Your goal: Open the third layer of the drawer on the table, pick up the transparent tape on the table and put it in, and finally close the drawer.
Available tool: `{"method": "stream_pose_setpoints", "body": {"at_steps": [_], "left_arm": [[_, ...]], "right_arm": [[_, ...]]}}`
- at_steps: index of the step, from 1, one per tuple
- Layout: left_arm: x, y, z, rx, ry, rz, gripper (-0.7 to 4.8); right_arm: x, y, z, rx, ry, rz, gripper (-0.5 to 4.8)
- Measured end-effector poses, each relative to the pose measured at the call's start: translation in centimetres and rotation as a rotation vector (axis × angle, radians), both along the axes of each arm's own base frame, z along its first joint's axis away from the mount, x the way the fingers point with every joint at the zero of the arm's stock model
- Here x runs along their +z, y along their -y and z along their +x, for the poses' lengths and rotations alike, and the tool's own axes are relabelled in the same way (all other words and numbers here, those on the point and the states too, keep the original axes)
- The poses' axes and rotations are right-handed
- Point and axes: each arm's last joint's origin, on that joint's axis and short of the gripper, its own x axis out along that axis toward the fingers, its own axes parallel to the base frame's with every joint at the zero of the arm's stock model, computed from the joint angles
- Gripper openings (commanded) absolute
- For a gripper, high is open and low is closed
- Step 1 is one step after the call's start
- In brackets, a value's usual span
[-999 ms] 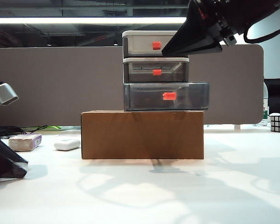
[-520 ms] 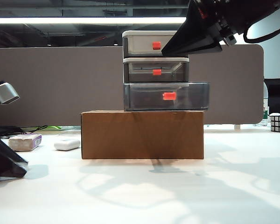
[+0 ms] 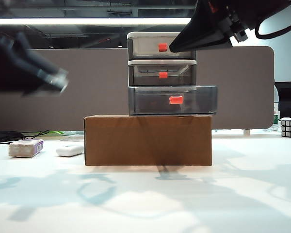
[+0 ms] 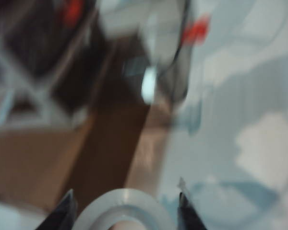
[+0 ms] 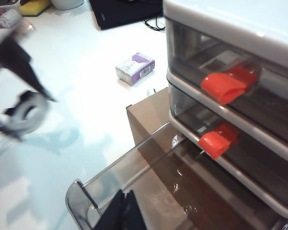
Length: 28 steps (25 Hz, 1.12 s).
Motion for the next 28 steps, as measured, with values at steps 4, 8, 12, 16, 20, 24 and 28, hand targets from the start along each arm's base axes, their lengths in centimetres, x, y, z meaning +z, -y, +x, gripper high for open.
{"method": "stream_pose_setpoints", "body": {"at_steps": [4, 8, 12, 16, 20, 24, 28], "left_arm": [[3.4, 4.3, -0.3, -0.056, 0.138, -0.052, 1.46], [5.0, 7.2, 0.6, -0.116, 0.172, -0.070, 1.45], [4.8, 9.7, 3.1, -0.144, 0.116, -0.055, 1.42], [3.8, 12.1, 5.3, -0.161, 0.045, -0.034, 1.42], [3.6, 13.9, 6.5, -0.193, 0.044, -0.038, 1.42], [2.2, 14.9, 6.7, -0.212, 0.014, -0.020, 1.42], [1.3, 15.9, 6.6, -0.240, 0.003, -0.018, 1.53]], "right_arm": [[0.9, 0.3, -0.5, 0.001, 0.033, 0.018, -0.01], [1.6, 0.5, -1.0, -0.001, 0.060, 0.031, -0.01], [2.4, 0.8, -1.6, -0.009, 0.093, 0.045, -0.01], [3.2, 1.4, -2.5, -0.041, 0.124, 0.034, -0.01], [3.9, 2.1, -3.5, -0.063, 0.167, 0.012, -0.01], [4.5, 2.7, -4.2, -0.107, 0.199, -0.012, -0.01], [4.9, 3.0, -4.7, -0.110, 0.221, -0.006, -0.01]]}}
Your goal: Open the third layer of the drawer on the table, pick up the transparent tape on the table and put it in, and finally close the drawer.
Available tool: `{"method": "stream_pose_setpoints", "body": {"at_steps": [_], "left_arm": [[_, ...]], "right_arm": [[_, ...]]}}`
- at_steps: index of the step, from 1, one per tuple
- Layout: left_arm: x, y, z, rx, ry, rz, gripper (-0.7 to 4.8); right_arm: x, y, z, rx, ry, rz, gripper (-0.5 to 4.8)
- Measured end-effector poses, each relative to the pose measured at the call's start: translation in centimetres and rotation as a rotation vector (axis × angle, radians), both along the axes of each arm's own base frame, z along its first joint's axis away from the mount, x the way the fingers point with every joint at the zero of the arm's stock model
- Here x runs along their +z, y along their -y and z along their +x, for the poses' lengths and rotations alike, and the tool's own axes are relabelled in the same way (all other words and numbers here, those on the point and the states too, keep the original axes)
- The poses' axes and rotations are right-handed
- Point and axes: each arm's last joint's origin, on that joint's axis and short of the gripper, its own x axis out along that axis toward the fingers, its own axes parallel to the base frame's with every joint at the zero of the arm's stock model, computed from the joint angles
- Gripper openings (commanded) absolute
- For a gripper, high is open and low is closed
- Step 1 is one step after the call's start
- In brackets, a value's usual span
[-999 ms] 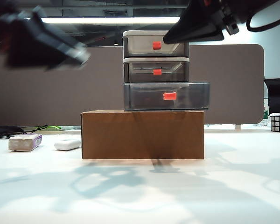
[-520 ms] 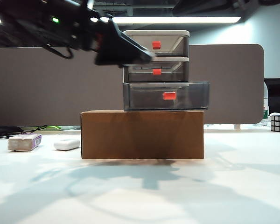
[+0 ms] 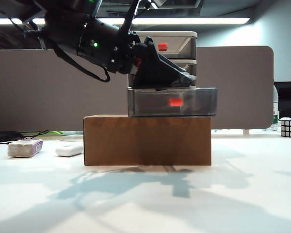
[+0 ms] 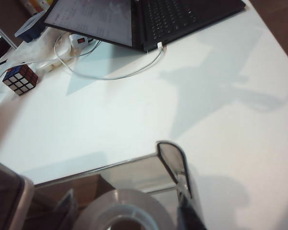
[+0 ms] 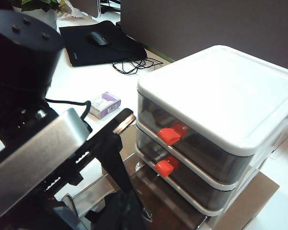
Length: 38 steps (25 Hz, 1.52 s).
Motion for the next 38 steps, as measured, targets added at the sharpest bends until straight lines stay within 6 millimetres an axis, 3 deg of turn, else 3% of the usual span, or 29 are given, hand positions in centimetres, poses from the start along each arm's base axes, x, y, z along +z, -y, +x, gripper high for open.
{"method": "stream_pose_setpoints", "body": {"at_steps": [3, 7, 10, 21, 33, 35, 37, 38], "left_arm": [[-0.3, 0.2, 0.1, -0.003, 0.001, -0.003, 1.54], [-0.2, 0.2, 0.1, -0.002, 0.007, -0.009, 2.53], [0.0, 0.2, 0.2, 0.007, 0.000, -0.024, 2.88], [0.3, 0.2, 0.5, 0.045, -0.011, -0.054, 3.50], [0.7, 0.3, 0.6, 0.063, -0.029, -0.094, 3.46], [0.9, 0.2, 0.5, 0.073, -0.061, -0.105, 2.91], [1.9, -0.2, -0.1, 0.101, -0.155, -0.132, 0.65], [2.9, -0.6, -0.6, 0.121, -0.230, -0.154, -0.21]], "right_arm": [[0.0, 0.3, 0.0, -0.011, -0.001, -0.001, -0.01], [-0.1, 0.3, -0.1, -0.014, -0.012, -0.007, -0.01], [-0.1, 0.3, -0.1, -0.014, -0.021, -0.011, -0.01], [-0.2, 0.3, -0.1, -0.014, -0.022, -0.011, -0.01], [-0.2, 0.3, -0.1, -0.014, -0.022, -0.011, -0.01], [-0.2, 0.3, -0.1, -0.014, -0.022, -0.011, -0.01], [-0.2, 0.3, -0.1, -0.014, -0.022, -0.011, -0.01], [-0.2, 0.3, -0.1, -0.014, -0.022, -0.012, -0.01]]}}
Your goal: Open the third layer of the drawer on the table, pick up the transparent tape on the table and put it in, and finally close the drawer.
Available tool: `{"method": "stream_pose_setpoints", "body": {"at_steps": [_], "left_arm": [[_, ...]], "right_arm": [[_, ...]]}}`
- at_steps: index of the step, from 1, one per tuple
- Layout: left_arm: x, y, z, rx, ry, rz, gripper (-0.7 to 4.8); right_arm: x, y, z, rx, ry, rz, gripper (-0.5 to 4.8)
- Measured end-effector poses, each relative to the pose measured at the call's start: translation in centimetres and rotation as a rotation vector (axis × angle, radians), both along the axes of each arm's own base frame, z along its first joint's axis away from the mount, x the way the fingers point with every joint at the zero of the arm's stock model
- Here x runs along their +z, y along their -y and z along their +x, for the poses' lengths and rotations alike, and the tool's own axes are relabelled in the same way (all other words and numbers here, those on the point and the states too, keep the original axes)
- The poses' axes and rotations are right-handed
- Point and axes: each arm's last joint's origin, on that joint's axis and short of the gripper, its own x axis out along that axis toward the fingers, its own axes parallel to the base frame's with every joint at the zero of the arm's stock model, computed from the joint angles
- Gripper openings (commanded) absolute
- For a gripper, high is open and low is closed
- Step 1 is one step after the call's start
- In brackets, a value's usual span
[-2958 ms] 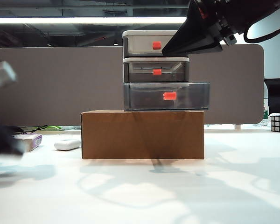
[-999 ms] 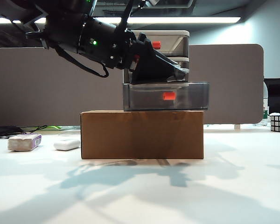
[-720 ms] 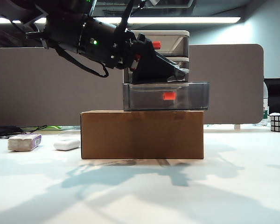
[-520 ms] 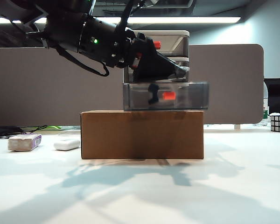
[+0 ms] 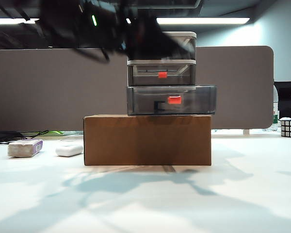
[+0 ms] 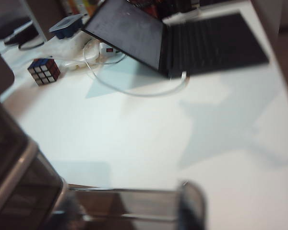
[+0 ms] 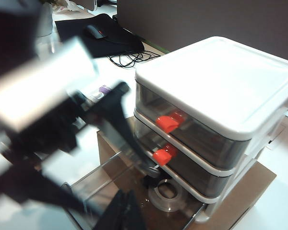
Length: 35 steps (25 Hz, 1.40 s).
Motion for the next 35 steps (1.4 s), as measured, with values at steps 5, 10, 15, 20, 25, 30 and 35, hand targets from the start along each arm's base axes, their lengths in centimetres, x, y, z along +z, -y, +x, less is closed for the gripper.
{"method": "stream_pose_setpoints", "body": {"at_steps": [5, 10, 15, 20, 25, 30, 35], "left_arm": [[1.5, -1.7, -2.4, 0.044, -0.304, 0.048, -0.06], [-1.4, -1.9, -3.6, 0.047, -0.520, 0.239, -0.06], [-2.7, -1.4, -4.6, 0.082, -0.519, 0.326, -0.06], [-2.3, -1.2, -4.1, 0.156, -0.443, 0.311, -0.06], [-2.2, -1.2, -3.9, 0.172, -0.422, 0.300, -0.06], [-2.4, -1.0, -3.5, 0.238, -0.381, 0.307, -0.06], [-2.3, -0.8, -2.9, 0.305, -0.321, 0.285, -0.06]], "right_arm": [[0.1, 0.0, 0.0, -0.003, 0.008, 0.003, -0.01], [0.7, -0.6, 1.5, -0.058, 0.121, 0.049, -0.01], [2.1, -2.4, 5.5, -0.105, 0.180, 0.073, -0.01], [3.8, -5.5, 11.6, -0.103, 0.132, 0.046, -0.01], [4.1, -7.0, 14.7, -0.104, 0.031, -0.012, -0.01], [2.7, -7.2, 15.1, -0.105, -0.086, -0.078, -0.01], [2.3, -7.0, 15.0, -0.156, -0.126, -0.120, -0.01]]}}
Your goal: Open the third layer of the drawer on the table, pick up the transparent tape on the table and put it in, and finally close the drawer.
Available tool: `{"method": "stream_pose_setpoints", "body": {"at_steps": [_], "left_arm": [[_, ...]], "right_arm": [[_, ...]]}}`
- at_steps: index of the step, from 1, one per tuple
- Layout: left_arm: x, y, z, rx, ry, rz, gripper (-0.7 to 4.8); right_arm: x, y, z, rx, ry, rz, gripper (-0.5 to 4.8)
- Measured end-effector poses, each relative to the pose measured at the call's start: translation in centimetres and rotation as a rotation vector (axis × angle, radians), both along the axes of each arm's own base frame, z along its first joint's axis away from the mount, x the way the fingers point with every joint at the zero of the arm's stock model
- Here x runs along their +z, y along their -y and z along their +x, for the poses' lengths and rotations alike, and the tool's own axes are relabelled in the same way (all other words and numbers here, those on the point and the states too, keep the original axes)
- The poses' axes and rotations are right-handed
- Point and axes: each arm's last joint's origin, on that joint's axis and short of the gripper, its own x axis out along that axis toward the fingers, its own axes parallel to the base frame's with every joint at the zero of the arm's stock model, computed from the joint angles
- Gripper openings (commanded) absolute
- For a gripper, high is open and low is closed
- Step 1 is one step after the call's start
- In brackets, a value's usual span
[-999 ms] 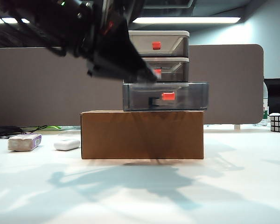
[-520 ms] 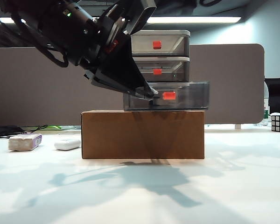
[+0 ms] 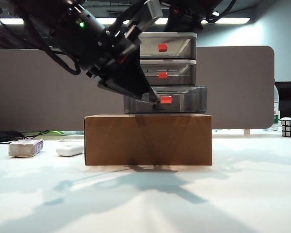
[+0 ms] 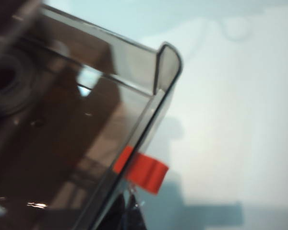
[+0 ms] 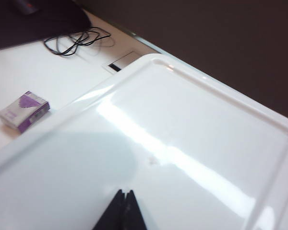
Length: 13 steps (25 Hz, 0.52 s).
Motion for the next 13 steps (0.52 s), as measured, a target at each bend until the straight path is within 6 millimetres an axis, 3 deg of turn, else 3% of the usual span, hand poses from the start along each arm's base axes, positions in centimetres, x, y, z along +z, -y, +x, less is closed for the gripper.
{"method": "stream_pose_setpoints", "body": {"at_steps": [13], "left_arm": [[-0.8, 1.6, 2.7, 0.204, 0.219, -0.055, -0.06]], "right_arm": [[0.0, 0.3, -0.2, -0.031, -0.018, -0.030, -0.01]]}}
